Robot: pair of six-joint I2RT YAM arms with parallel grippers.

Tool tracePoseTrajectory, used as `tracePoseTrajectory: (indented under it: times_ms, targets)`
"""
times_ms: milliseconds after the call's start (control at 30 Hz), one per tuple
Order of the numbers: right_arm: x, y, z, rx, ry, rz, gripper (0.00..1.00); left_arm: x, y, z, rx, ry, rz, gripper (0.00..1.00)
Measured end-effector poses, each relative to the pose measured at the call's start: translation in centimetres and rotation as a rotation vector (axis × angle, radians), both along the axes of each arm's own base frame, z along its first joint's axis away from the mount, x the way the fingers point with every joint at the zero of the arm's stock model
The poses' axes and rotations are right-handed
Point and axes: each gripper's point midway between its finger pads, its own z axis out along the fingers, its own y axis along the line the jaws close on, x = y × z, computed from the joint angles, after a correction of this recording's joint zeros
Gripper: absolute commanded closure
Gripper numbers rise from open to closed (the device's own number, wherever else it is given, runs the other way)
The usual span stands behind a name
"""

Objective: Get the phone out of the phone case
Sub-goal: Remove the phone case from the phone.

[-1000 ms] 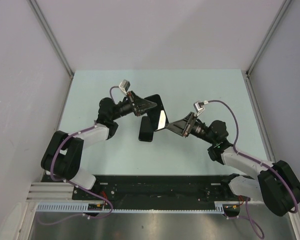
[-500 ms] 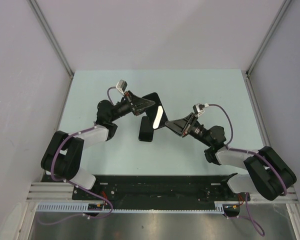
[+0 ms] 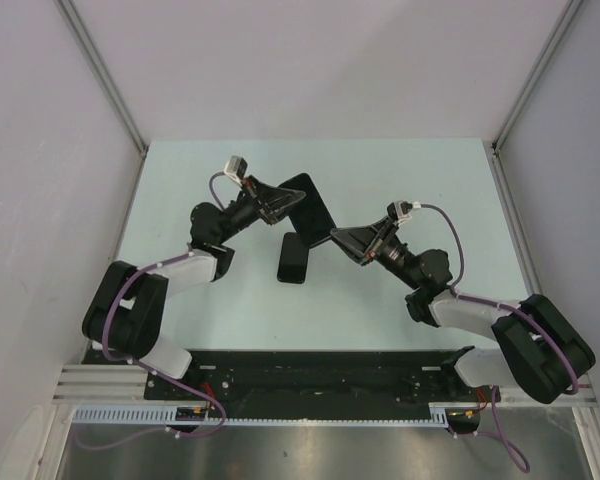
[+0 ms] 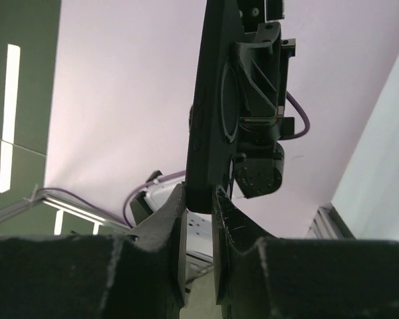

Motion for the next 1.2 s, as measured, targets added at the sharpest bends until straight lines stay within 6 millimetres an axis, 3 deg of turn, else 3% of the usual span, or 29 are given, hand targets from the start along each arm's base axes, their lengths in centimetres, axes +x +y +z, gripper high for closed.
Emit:
tracePoseTrajectory:
  times_ms: [200,667,1200]
  targets:
    - [0.6,-0.1,2.0,0.069,0.026,-0.012,1.00,0.4,0.4,1.7,-0.044,-0.021,0.031,1.00]
    - [1.4,-0.2,3.6,0.149,0.080,-0.035,1.00,1.1,0.6,2.6,-0.102,0.044,0.034,1.00]
    - [1.1,-0.1,7.6,0.248,0.025,0.005,1.00,0.0,1.5,7.0,-0.165,-0.004,0.049,1.00]
